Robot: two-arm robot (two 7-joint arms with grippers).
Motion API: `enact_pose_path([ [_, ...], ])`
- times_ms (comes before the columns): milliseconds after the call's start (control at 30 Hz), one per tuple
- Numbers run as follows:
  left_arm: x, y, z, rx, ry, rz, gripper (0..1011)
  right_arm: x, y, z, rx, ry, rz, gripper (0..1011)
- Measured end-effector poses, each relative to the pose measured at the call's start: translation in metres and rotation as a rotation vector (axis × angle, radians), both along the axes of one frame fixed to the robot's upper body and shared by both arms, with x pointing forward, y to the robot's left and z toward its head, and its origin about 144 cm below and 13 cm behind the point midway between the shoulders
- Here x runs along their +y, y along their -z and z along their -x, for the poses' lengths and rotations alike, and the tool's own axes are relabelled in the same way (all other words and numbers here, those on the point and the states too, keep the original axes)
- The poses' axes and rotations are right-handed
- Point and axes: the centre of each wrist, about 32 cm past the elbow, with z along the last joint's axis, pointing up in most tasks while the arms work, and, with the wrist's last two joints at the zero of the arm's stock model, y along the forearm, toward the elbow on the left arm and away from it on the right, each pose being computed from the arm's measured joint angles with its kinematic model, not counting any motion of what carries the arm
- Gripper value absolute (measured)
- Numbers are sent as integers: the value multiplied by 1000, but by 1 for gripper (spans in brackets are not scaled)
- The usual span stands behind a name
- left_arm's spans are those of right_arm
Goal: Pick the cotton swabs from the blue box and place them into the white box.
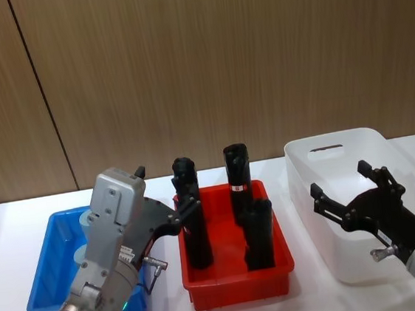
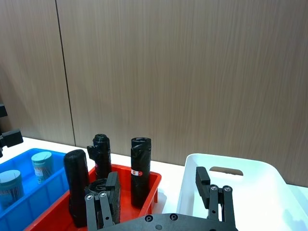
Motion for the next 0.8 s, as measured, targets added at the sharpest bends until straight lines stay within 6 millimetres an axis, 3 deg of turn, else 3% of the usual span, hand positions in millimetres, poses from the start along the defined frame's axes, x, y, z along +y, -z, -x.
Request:
enact_pose_path([
  [800, 0, 0, 0, 0, 0, 0, 1004, 0, 0, 0, 0, 0, 0, 1002],
])
